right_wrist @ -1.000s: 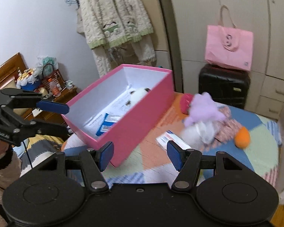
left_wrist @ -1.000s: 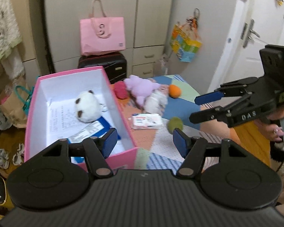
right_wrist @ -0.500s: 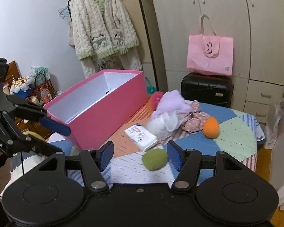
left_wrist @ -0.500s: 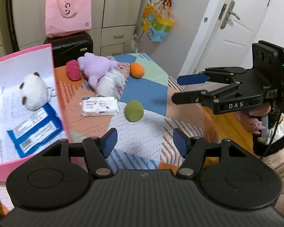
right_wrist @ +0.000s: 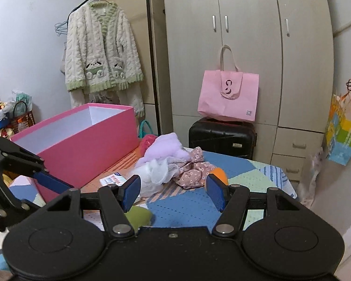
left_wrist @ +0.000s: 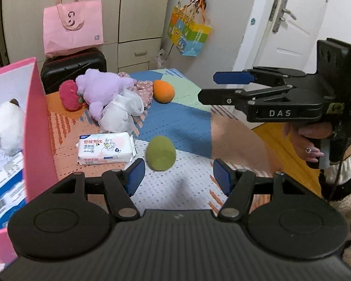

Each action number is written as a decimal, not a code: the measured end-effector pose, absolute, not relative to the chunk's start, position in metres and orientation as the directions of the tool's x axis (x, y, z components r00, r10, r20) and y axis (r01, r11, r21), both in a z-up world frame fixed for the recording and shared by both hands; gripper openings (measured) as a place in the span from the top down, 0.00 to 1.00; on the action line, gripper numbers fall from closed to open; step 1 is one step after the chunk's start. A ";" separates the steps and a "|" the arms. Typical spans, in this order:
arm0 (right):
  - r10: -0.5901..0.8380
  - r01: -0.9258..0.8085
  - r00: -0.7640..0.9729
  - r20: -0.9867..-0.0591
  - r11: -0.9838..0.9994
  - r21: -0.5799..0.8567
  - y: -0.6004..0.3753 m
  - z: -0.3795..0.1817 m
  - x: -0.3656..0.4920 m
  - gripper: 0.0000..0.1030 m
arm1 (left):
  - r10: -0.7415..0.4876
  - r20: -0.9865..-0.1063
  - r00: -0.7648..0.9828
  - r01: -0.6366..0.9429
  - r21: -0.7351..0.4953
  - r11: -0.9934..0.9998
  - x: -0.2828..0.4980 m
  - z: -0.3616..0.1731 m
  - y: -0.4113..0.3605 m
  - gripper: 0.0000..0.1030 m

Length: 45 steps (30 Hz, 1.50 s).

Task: Organize soft objects
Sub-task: 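Move the left gripper to the green sponge and close on it, then close the right gripper on the orange sponge while the left gripper holds the green sponge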

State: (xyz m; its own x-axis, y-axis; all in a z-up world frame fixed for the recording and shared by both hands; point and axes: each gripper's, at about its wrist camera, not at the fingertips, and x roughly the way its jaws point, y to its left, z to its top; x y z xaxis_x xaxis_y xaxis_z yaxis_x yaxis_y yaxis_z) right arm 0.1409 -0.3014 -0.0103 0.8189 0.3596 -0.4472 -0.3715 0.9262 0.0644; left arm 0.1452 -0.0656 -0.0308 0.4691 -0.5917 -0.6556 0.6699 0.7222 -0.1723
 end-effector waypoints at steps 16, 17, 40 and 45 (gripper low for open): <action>0.341 -0.365 0.770 -0.539 0.929 0.067 -0.313 -0.054 0.212 0.35 | -0.547 -0.601 0.583 0.619 -0.108 0.778 0.172 -0.075 -0.099 0.40; 0.337 -0.361 0.769 -0.543 0.930 0.067 -0.313 -0.056 0.215 0.35 | -0.542 -0.597 0.591 0.613 -0.105 0.783 0.172 -0.077 -0.100 0.40; 0.311 -0.311 0.743 -0.593 0.945 0.106 -0.323 -0.085 0.251 0.58 | -0.432 -0.610 0.664 0.535 -0.017 0.845 0.161 -0.097 -0.125 0.63; 0.302 -0.296 0.754 -0.584 0.949 0.109 -0.322 -0.081 0.236 0.58 | -0.423 -0.618 0.663 0.516 -0.032 0.856 0.161 -0.096 -0.128 0.64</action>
State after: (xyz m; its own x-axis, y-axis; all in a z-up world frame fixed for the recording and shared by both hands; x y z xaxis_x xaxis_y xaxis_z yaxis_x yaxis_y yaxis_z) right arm 0.2362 -0.3219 -0.0809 0.7536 0.3024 -0.5836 -0.2965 0.9488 0.1088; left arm 0.1614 -0.1280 -0.0959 0.6630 -0.4227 -0.6179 0.5161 0.8560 -0.0318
